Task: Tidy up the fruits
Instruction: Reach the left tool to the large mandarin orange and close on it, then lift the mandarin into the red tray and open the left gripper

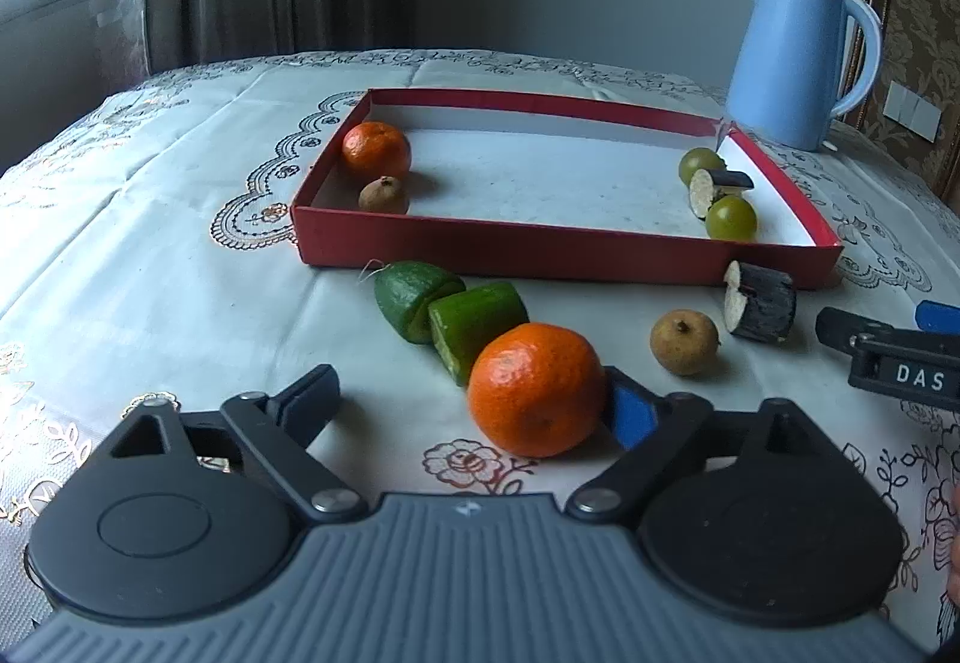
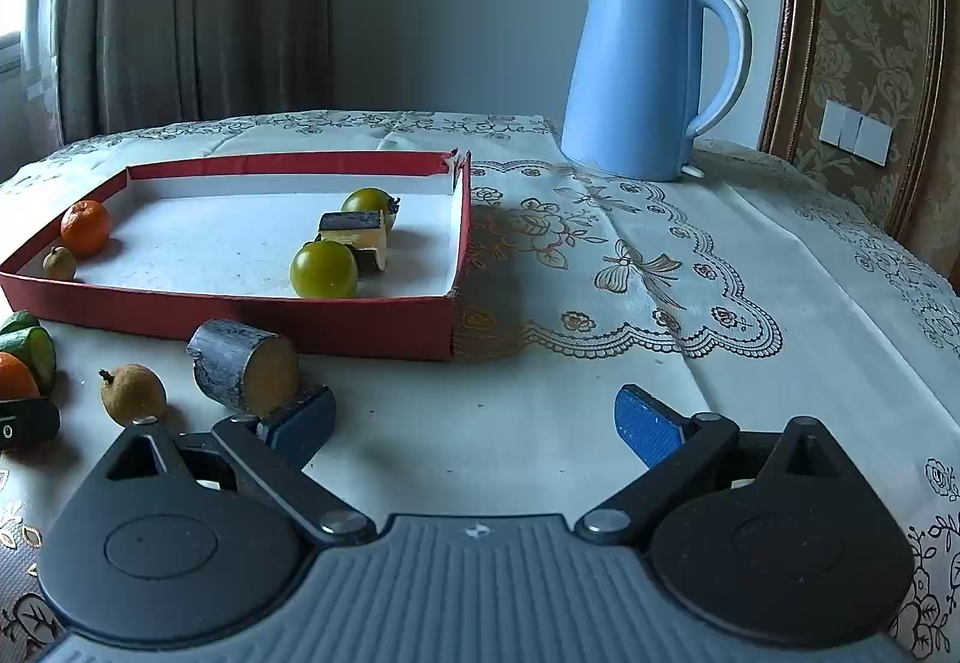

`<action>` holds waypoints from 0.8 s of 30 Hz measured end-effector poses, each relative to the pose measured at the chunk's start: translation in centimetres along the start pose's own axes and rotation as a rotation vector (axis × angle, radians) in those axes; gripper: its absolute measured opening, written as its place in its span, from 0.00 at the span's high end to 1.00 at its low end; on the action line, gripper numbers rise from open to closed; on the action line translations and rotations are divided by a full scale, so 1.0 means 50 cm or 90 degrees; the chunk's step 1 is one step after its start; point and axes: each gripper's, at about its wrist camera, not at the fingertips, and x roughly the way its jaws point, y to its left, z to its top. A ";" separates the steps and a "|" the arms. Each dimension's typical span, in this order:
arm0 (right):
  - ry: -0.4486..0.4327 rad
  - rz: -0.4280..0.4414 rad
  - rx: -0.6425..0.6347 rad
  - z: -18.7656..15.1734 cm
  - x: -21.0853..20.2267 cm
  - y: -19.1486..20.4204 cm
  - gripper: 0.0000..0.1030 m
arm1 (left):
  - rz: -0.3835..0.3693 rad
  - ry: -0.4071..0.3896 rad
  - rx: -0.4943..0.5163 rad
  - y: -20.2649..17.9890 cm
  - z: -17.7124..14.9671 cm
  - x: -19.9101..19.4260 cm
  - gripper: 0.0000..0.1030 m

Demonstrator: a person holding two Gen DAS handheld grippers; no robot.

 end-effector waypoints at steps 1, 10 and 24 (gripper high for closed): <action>0.001 0.000 0.000 0.001 0.001 0.000 0.03 | 0.000 -0.003 0.002 -0.002 -0.001 -0.001 0.15; 0.005 0.000 0.005 0.000 0.003 -0.003 0.03 | -0.037 -0.015 0.028 -0.022 -0.006 -0.017 0.53; 0.009 -0.001 0.015 0.000 0.005 -0.007 0.03 | -0.046 -0.016 0.042 -0.028 -0.011 -0.030 0.61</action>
